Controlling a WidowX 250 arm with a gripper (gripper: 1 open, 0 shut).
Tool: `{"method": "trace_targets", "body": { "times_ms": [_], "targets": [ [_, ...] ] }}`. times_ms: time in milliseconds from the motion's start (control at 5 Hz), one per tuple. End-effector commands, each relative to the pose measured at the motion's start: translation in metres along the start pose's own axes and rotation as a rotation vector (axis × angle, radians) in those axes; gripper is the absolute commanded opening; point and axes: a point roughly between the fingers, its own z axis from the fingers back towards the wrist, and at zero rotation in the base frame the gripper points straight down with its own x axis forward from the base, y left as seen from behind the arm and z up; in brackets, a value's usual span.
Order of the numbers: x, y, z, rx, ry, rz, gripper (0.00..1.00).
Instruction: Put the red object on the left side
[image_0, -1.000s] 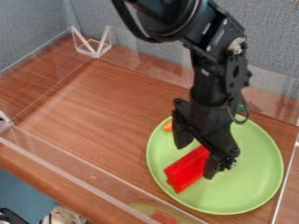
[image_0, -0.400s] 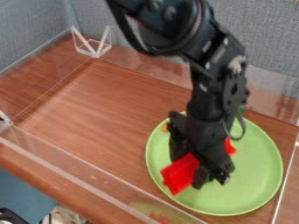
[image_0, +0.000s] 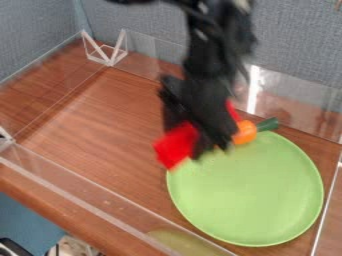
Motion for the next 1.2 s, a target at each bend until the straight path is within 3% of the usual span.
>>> {"method": "trace_targets", "body": {
  "times_ms": [0, 400, 600, 800, 1000],
  "targets": [
    [0.009, 0.050, 0.017, 0.044, -0.071, 0.080, 0.00],
    [0.038, 0.006, -0.025, -0.003, -0.049, 0.151, 0.00],
    [0.035, 0.047, -0.036, 0.032, -0.036, 0.218, 0.00],
    [0.022, 0.088, -0.045, 0.053, -0.036, 0.278, 0.00],
    [0.016, 0.089, -0.041, 0.059, -0.055, 0.300, 0.00]
  ]
}}
